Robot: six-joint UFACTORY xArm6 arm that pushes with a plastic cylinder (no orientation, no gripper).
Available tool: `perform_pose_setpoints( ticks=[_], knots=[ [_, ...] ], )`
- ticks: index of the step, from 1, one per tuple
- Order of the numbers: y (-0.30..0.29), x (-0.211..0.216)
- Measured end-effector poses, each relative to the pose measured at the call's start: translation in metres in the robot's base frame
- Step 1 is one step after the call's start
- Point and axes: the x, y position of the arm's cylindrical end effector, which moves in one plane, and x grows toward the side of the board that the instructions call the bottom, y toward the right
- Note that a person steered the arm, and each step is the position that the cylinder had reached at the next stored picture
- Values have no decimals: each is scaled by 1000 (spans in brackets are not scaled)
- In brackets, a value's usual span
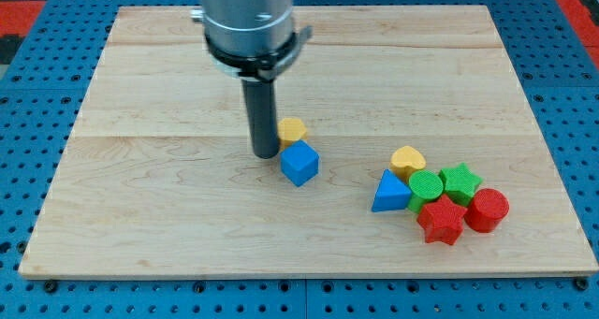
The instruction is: Push the blue blocks into the group of blocks
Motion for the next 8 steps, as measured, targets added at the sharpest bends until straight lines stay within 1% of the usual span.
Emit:
perform_pose_setpoints(
  ticks=[1, 2, 3, 4, 5, 6, 7, 8],
  knots=[
    [7, 0],
    [54, 44],
    [96, 70],
    [53, 70],
    [-51, 48],
    [-72, 0],
    [-72, -19],
    [-70, -27]
  ],
)
